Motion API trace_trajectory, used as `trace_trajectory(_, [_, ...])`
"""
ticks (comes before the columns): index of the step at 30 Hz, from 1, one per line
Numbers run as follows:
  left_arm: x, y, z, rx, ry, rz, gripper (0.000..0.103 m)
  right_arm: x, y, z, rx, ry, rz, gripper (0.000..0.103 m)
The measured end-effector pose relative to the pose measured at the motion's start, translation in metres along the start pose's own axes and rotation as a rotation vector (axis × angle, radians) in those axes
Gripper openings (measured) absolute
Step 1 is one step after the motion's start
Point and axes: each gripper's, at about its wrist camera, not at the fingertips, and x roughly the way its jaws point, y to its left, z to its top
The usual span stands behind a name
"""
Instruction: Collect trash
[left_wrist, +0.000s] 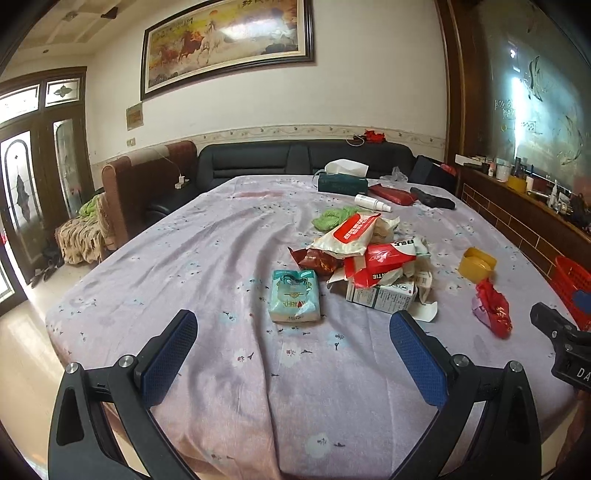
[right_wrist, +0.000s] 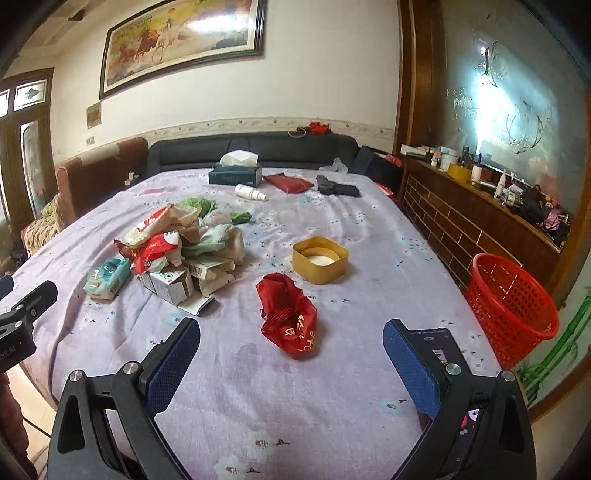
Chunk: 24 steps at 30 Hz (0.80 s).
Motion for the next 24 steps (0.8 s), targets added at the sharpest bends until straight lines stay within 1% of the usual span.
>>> trace_trajectory(5, [-0.001,0.002,-0.001,-0.006,-0.023,0.012,0.103,-0.007,0.006,-0.001,-0.017,-0.041,-0.032,0.101])
trace_trajectory(11, [0.002,0.001,-0.002,-0.008,-0.008,0.007,0.103,-0.01,0.003,0.003,-0.021,-0.075,-0.067,0.1])
trace_trajectory(24, [0.01,-0.009,-0.004,0.014,0.016,-0.007,0.103,-0.008,-0.001,-0.001,-0.02,-0.063,-0.069,0.1])
